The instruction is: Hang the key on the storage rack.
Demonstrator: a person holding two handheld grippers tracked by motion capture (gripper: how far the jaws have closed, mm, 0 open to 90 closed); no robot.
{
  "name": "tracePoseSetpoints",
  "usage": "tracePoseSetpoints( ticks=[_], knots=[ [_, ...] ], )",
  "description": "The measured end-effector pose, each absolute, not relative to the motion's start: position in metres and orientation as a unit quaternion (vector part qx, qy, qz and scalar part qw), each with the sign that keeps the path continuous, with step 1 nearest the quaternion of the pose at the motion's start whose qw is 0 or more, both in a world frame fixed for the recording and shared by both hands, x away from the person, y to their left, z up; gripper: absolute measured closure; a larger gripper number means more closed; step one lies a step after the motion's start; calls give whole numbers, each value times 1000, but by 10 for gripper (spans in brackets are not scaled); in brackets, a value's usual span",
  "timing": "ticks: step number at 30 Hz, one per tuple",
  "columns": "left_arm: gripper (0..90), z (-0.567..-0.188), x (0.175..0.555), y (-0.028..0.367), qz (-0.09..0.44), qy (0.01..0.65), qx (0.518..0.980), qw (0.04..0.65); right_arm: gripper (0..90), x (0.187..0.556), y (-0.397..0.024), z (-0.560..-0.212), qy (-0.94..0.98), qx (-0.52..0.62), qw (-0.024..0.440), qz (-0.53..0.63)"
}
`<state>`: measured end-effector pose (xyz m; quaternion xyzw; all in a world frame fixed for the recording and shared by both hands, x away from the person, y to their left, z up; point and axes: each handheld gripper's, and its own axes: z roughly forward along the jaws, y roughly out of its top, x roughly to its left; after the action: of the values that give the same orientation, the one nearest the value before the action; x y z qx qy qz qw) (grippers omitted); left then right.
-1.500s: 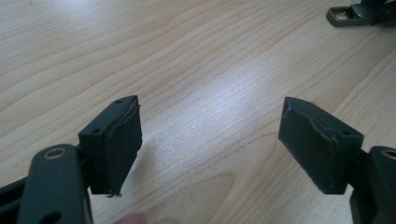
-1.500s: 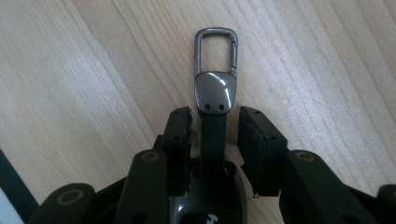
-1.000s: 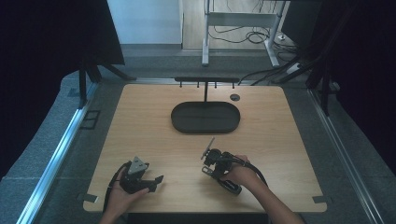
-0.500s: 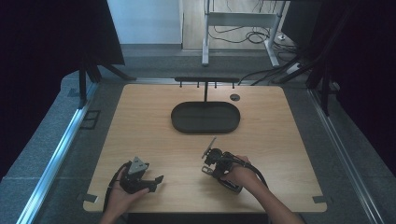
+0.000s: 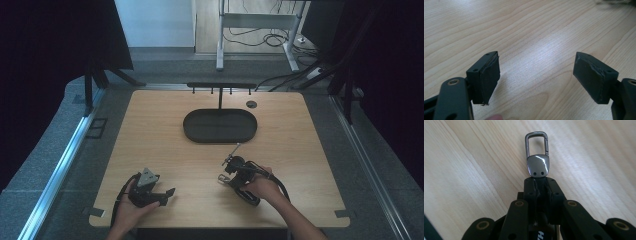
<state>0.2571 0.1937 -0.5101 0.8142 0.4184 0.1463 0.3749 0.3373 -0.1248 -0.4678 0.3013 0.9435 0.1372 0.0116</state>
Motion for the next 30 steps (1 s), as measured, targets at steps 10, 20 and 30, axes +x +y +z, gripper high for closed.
tracePoseSetpoints(
  ticks=[10,20,30],
  knots=[
    [219,-511,257,192,146,418,815,374,812,328,-165,-425,898,339,46,278],
    [219,-511,257,192,146,419,814,374,811,325,-184,-400,874,343,66,339],
    [220,-511,257,193,146,419,814,374,811,322,-187,-386,863,337,77,368]
  ],
)
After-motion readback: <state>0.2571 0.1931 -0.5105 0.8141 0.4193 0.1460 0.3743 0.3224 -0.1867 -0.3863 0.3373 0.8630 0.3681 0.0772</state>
